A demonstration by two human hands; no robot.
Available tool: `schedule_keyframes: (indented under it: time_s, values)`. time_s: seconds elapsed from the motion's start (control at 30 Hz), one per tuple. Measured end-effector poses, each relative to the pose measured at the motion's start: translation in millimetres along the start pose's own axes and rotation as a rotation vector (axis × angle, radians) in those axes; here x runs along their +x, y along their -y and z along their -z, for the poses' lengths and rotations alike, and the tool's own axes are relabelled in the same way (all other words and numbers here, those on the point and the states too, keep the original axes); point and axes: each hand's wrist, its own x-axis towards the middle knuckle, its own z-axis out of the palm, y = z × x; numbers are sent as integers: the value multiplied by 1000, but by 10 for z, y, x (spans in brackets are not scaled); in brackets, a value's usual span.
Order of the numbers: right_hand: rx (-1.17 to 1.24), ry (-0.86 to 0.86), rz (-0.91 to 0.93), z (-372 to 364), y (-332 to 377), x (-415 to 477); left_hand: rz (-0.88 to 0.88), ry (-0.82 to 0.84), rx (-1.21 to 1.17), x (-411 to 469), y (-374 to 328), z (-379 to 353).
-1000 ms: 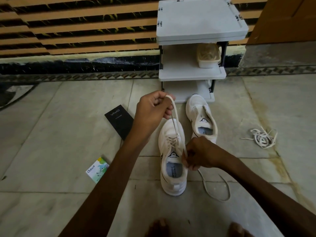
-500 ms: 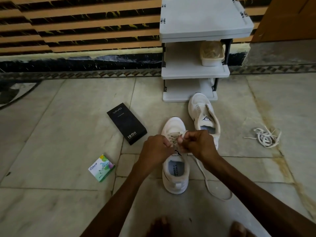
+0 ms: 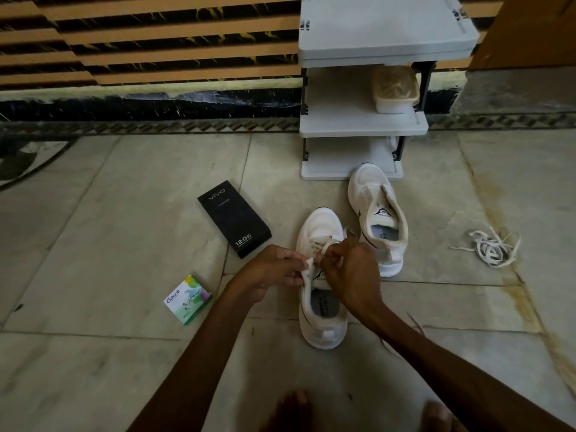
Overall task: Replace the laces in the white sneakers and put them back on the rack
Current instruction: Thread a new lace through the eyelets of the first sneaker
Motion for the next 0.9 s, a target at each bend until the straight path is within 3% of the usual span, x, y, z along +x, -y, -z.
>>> schedule_keyframes:
  time_s: [0.23,0.4,0.63,0.9]
  values:
    - [86,-49,-85,-111,-82,-115,12,16,-49,35,30,12]
    - [-66,-78,-150,-205,-50,-184,33,13,-68,55,58,25]
    - [-380,-103,119,-140,-1,-182,48,2,-85,86,73,28]
    - [-342,-18,148,-108,98,-169,-1,64,13,106,95,30]
